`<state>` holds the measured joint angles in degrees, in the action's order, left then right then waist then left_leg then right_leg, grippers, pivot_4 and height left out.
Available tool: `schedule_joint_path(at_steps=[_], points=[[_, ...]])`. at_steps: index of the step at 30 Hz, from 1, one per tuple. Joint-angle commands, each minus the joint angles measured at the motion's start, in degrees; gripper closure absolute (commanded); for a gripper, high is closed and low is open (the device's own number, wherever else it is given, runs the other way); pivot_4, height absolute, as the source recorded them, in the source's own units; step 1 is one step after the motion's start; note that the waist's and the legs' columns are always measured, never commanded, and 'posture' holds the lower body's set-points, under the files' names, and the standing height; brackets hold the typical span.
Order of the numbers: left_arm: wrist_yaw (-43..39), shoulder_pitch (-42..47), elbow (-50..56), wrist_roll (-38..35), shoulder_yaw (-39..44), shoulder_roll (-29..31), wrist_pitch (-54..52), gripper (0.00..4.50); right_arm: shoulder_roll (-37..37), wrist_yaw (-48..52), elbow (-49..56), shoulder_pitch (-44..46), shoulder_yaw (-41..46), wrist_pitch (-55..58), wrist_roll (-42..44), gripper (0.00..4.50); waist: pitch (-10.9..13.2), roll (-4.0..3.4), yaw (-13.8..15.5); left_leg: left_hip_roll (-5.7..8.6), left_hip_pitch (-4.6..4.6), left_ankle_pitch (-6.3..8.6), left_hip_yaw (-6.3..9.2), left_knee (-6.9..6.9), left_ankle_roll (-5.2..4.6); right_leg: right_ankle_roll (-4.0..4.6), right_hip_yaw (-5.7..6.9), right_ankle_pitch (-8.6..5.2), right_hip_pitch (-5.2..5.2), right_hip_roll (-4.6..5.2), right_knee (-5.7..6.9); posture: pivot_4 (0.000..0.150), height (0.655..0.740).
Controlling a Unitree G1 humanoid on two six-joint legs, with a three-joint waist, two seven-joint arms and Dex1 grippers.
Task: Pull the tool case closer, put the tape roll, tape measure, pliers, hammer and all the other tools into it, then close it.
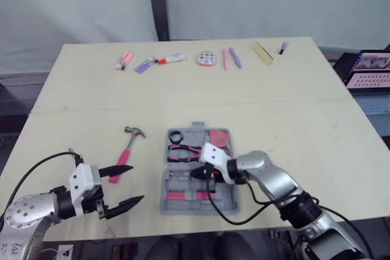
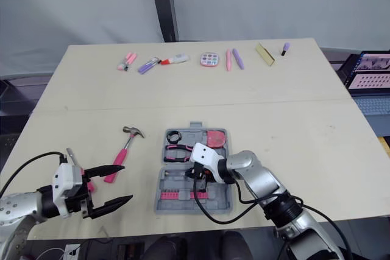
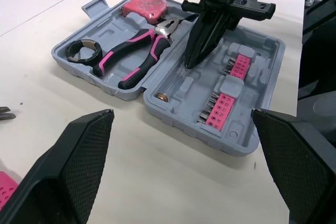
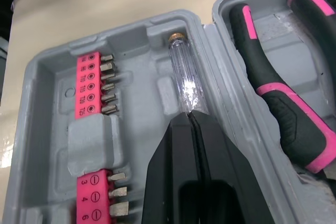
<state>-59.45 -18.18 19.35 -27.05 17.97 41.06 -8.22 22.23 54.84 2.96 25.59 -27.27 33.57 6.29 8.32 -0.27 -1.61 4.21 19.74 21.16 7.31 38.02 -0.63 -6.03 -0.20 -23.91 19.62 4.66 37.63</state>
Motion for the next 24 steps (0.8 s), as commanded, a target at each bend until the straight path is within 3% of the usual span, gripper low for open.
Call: schedule_joint_path(at_steps=[1,7,13,16,23,24], points=[[0.15,0.56,0.27,-1.26,0.17,-0.57,0.30,0.00,-0.22,0.23,8.40,2.12,3.77,4.82,4.36,4.48,0.12,-0.11,-0.01,0.00,0.05,0.00,0.00,0.01,0.00,0.00,0.00,0.00,0.04,0.00,0.00,0.150,0.7400],[1.05,1.34,0.21,-0.49,-0.32,-0.76,-0.76,0.00,5.94,1.60,21.65,0.52,10.35,13.60,12.04,4.48,0.13,-0.12,0.07,0.01,0.49,0.00,0.00,0.10,0.00,0.00,0.02,0.00,0.54,0.00,0.17,0.150,0.7400],[1.03,1.03,0.11,-0.70,0.10,-0.22,-1.57,0.00,15.32,3.15,29.40,-9.48,20.70,12.23,18.16,4.48,0.17,-0.07,0.23,0.02,0.56,0.00,-0.05,0.16,-0.02,0.00,-0.01,0.00,0.47,0.02,0.02,0.150,0.7400],[-0.26,-0.52,0.28,-1.44,0.90,0.17,-1.55,0.00,22.32,4.67,30.85,-16.91,25.69,13.10,20.03,3.63,0.22,-0.02,0.36,0.01,0.55,0.00,-0.08,0.14,-0.03,0.00,-0.02,0.00,0.40,0.01,-0.09,0.150,0.7400],[-0.15,-5.17,0.88,-0.42,2.93,-1.27,1.48,0.00,27.77,6.43,30.16,-30.30,31.69,2.90,18.76,0.05,0.29,0.02,0.33,-0.13,0.51,0.00,-0.13,0.13,-0.04,0.00,0.02,0.00,0.01,-0.12,-0.75,0.150,0.7400],[0.48,-6.15,1.10,-0.06,3.43,-2.12,2.53,0.00,27.67,5.84,29.39,-32.30,32.26,-1.21,16.72,0.02,0.30,0.03,0.43,-0.13,0.52,0.00,-0.13,0.13,-0.04,0.00,0.02,0.00,0.01,-0.11,-0.77,0.150,0.7400]])
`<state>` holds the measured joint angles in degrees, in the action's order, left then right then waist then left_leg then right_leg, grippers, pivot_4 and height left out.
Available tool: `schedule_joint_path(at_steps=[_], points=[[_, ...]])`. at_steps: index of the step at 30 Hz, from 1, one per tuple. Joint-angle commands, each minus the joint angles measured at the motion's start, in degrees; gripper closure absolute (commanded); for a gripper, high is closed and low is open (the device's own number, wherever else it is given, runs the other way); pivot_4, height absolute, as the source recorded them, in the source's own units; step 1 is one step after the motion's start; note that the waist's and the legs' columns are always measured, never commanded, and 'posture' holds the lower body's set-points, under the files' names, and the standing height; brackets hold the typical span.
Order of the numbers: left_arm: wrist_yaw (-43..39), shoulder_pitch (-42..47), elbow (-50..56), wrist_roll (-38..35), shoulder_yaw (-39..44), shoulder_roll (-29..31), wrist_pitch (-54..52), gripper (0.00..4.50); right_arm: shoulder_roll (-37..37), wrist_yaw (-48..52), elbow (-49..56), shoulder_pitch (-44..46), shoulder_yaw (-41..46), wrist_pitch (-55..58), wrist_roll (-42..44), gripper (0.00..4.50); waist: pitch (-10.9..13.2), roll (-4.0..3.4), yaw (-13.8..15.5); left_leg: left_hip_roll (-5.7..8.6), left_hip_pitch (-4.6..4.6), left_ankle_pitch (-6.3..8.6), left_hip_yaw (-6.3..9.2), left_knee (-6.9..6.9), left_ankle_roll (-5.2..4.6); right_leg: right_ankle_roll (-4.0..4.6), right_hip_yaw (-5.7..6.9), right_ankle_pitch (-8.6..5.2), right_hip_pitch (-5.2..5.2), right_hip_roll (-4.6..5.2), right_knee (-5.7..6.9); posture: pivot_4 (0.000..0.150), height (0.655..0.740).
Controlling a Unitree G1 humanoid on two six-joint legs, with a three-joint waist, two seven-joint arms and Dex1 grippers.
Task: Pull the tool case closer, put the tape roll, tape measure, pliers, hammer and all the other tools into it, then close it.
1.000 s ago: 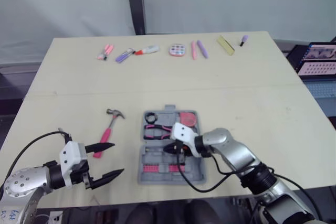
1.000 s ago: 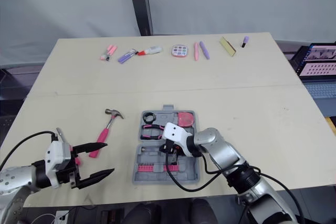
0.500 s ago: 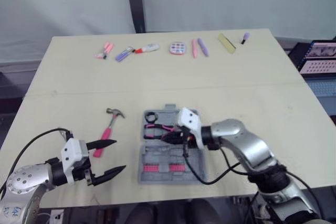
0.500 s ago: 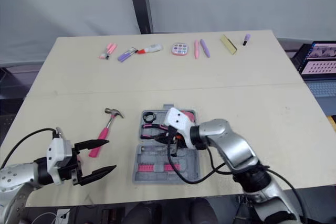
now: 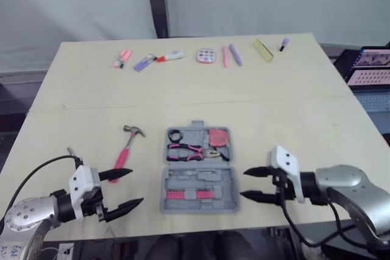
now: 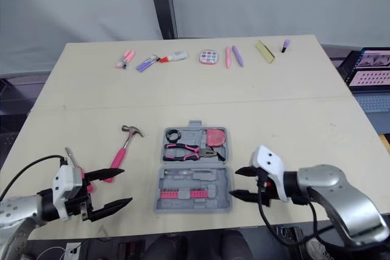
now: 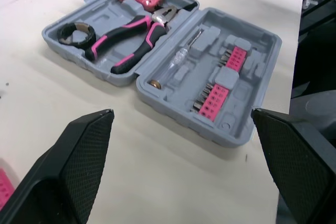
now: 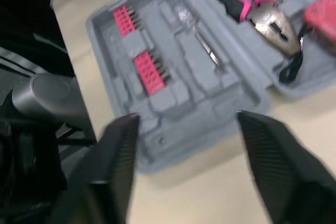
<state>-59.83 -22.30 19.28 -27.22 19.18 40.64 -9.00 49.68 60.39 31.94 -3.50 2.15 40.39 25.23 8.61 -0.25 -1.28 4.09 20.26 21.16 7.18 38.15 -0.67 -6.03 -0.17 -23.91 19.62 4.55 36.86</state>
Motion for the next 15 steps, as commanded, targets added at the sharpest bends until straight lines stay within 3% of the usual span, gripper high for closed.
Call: schedule_joint_path(at_steps=[1,7,15], points=[[0.93,-3.18,1.38,0.34,2.57,-2.24,4.21,0.00,-0.04,0.22,-0.48,-4.88,3.46,-10.91,-3.11,0.02,0.01,0.01,0.15,0.00,0.00,0.00,0.00,0.00,0.00,0.00,0.00,0.00,-0.04,0.00,-0.01,0.150,0.7400],[2.37,-7.94,3.52,0.73,3.84,-3.27,5.02,0.00,0.51,2.26,-5.01,-12.60,6.38,-20.40,-4.61,0.02,0.04,0.05,1.33,0.01,-0.03,0.00,-0.08,0.05,-0.01,0.00,-0.01,0.00,-0.13,0.01,-0.18,0.150,0.7400],[4.81,-9.67,7.16,0.53,3.72,-3.48,3.44,0.00,-1.43,1.92,-7.64,-13.89,6.51,-25.73,-3.97,0.02,0.04,0.06,2.03,0.01,-0.04,0.00,-0.08,0.08,-0.02,0.00,-0.03,0.00,-0.21,0.01,-0.30,0.150,0.7400]])
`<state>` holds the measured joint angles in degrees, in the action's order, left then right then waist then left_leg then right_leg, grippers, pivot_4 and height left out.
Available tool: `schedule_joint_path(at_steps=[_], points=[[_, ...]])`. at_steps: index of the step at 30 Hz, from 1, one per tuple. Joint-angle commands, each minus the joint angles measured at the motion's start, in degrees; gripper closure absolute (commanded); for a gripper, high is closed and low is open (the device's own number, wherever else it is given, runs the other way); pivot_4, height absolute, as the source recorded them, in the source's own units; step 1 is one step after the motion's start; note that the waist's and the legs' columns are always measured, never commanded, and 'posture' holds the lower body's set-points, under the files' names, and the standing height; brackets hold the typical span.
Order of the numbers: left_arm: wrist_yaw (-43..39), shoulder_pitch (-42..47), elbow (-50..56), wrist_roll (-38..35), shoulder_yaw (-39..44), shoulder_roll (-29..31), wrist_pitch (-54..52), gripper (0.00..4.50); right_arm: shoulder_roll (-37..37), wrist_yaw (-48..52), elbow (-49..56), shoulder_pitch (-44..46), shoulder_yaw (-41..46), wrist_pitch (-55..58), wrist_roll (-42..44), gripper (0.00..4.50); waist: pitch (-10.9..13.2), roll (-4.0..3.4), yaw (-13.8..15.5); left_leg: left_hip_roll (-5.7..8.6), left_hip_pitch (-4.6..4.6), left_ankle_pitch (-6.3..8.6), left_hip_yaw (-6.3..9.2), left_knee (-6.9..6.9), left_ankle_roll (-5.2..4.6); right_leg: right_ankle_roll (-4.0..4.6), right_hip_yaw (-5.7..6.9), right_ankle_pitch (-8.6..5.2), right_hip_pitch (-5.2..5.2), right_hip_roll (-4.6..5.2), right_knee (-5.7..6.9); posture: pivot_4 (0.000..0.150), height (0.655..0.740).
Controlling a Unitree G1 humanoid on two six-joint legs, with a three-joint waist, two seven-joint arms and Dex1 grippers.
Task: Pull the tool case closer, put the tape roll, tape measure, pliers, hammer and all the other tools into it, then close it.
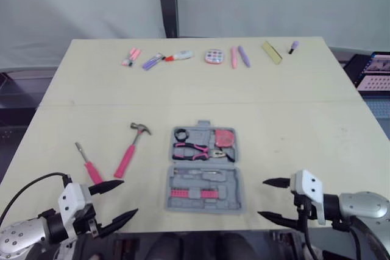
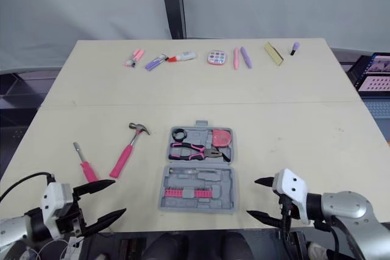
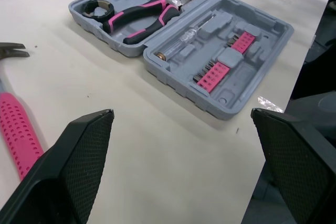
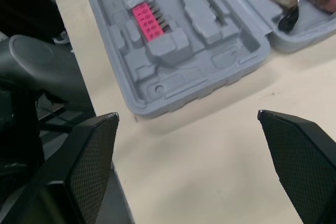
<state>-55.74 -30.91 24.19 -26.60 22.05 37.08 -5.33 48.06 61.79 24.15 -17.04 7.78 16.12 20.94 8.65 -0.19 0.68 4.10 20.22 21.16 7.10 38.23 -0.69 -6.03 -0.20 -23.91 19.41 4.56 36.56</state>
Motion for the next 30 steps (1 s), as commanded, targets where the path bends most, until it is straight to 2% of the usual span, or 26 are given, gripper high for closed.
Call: schedule_joint_path(at_steps=[1,3,8,11,14,17,24,30], points=[[1.15,-1.06,2.79,-0.06,0.89,0.16,-0.59,0.00,0.25,0.27,0.10,-0.38,0.69,-1.89,-0.18,0.02,0.00,0.00,0.14,0.00,0.00,0.00,0.00,0.00,0.00,0.00,0.01,0.00,0.00,-0.01,0.00,0.150,0.7400],[5.70,-0.14,4.64,-2.78,2.49,-1.36,-4.36,0.00,-1.50,0.56,0.81,-0.60,2.52,-3.54,2.64,0.02,0.00,0.00,0.27,-0.01,0.00,0.00,0.00,-0.01,0.00,0.00,0.02,0.00,0.01,-0.01,0.00,0.150,0.7400],[23.84,4.44,10.23,-10.27,7.91,-6.76,-17.69,0.00,-3.06,2.34,2.12,-1.23,6.24,-6.39,7.26,0.02,0.02,0.04,0.67,-0.01,-0.01,0.00,-0.01,0.04,0.00,-0.01,-0.02,0.00,-0.01,-0.01,0.04,0.150,0.7400],[29.50,5.14,13.09,-13.75,9.51,-7.92,-23.41,0.00,-3.39,2.94,2.08,-1.70,6.40,-7.63,7.98,0.02,0.01,0.08,0.67,0.00,-0.03,0.00,-0.01,0.06,0.00,-0.01,-0.04,0.00,-0.01,-0.02,0.15,0.150,0.7400],[35.12,4.80,14.98,-13.98,10.60,-8.98,-27.17,0.00,-4.03,3.07,1.60,-2.13,6.30,-9.86,7.51,0.02,0.02,0.08,0.69,0.00,-0.03,0.00,-0.01,0.06,0.00,0.00,-0.04,0.00,0.00,-0.02,0.18,0.150,0.7400],[37.34,4.56,15.93,-12.27,10.12,-8.87,-28.82,0.00,-4.48,2.84,1.60,-2.16,6.16,-10.47,7.77,0.02,0.02,0.09,0.69,0.00,-0.03,0.00,-0.02,0.07,0.00,0.00,-0.03,0.00,0.00,-0.03,0.16,0.150,0.7400],[35.70,6.90,11.60,-5.46,6.24,-6.08,-27.45,0.00,-6.17,1.84,2.20,-3.71,6.18,-12.38,7.55,0.02,0.02,0.09,0.79,0.01,-0.03,0.00,-0.03,0.06,0.01,0.00,-0.03,0.00,0.00,-0.04,0.14,0.150,0.7400],[37.00,19.16,4.31,-2.55,1.46,-1.46,-32.40,0.00,-6.43,1.12,2.02,-4.34,6.28,-12.54,7.33,0.02,0.01,0.09,0.85,0.05,-0.05,-0.01,0.04,0.11,0.02,0.00,-0.03,0.00,0.02,-0.02,0.31,0.150,0.7400]])
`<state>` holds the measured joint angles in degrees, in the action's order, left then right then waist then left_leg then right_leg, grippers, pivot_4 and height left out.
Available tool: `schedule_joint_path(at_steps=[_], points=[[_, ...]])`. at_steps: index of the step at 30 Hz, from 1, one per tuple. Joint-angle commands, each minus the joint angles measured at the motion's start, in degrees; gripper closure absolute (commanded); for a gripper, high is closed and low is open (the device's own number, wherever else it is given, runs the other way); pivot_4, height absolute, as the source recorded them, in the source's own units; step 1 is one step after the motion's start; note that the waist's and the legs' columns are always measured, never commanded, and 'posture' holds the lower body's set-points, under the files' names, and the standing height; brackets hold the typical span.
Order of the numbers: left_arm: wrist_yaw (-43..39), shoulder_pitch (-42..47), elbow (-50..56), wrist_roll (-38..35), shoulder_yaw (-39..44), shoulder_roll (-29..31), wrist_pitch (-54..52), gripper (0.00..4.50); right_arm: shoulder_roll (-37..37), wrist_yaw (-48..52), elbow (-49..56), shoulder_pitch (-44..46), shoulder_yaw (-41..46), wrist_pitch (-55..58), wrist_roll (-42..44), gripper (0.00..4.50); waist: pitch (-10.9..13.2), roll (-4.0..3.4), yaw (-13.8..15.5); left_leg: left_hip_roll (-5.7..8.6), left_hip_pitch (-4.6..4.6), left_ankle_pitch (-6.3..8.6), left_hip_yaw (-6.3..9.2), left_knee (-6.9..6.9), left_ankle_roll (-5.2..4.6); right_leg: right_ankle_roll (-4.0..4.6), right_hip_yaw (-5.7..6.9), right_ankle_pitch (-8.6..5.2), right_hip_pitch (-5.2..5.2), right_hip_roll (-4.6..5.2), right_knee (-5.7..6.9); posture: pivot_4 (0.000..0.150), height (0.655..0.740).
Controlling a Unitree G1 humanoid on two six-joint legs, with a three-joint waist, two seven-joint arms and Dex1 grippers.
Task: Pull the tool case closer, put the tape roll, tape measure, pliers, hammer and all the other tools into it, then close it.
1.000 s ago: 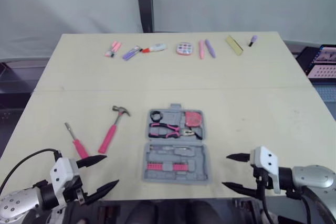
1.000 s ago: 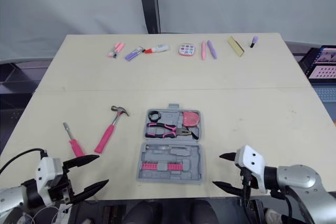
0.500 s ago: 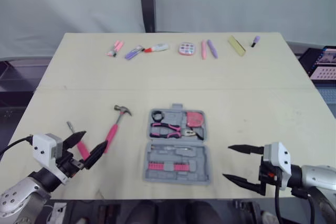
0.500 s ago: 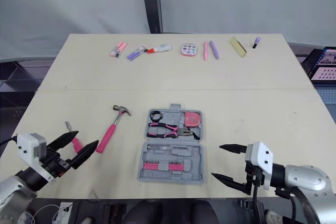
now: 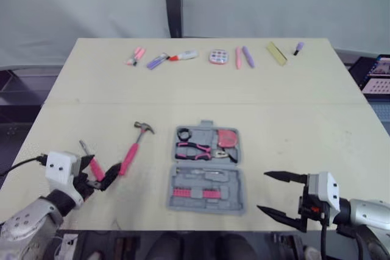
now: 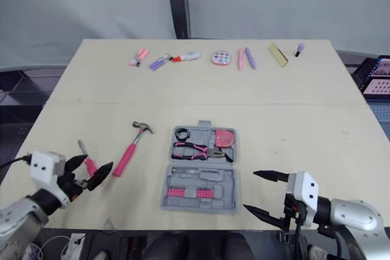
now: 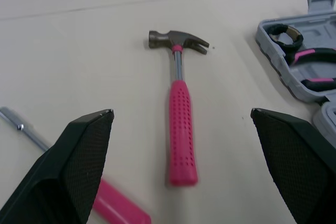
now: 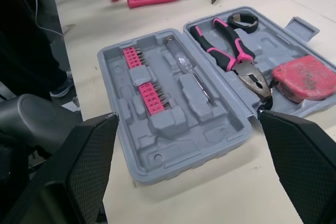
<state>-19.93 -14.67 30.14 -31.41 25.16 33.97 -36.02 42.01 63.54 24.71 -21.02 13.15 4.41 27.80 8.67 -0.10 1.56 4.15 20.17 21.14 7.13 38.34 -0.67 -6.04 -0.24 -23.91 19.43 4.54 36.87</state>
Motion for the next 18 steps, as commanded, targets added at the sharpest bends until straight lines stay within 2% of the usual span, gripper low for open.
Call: schedule_joint_path(at_steps=[1,11,18], points=[[1.59,4.24,-2.59,2.64,-2.15,1.51,-2.09,0.00,-0.47,-0.87,1.38,-0.31,0.83,-0.89,0.33,0.02,0.00,0.00,-0.11,0.00,0.00,0.00,0.00,-0.01,0.00,0.00,0.00,0.00,0.01,0.00,-0.01,0.150,0.7400],[6.49,20.78,-13.95,9.85,-11.79,0.02,-8.37,0.00,-0.88,-3.78,2.07,-0.01,-0.01,-0.09,-0.53,0.02,-0.01,-0.01,-0.23,0.03,-0.01,0.00,-0.01,0.07,0.00,0.00,-0.01,0.00,0.15,-0.01,0.56,0.150,0.7400],[7.39,25.28,-14.97,12.45,-16.76,-2.36,-12.18,0.00,-0.26,-4.15,1.71,0.66,-0.05,0.49,-0.66,0.02,0.00,0.00,-0.22,0.05,0.00,0.01,0.04,0.16,-0.01,0.00,0.00,0.00,0.19,0.00,0.74,0.150,0.7400]])
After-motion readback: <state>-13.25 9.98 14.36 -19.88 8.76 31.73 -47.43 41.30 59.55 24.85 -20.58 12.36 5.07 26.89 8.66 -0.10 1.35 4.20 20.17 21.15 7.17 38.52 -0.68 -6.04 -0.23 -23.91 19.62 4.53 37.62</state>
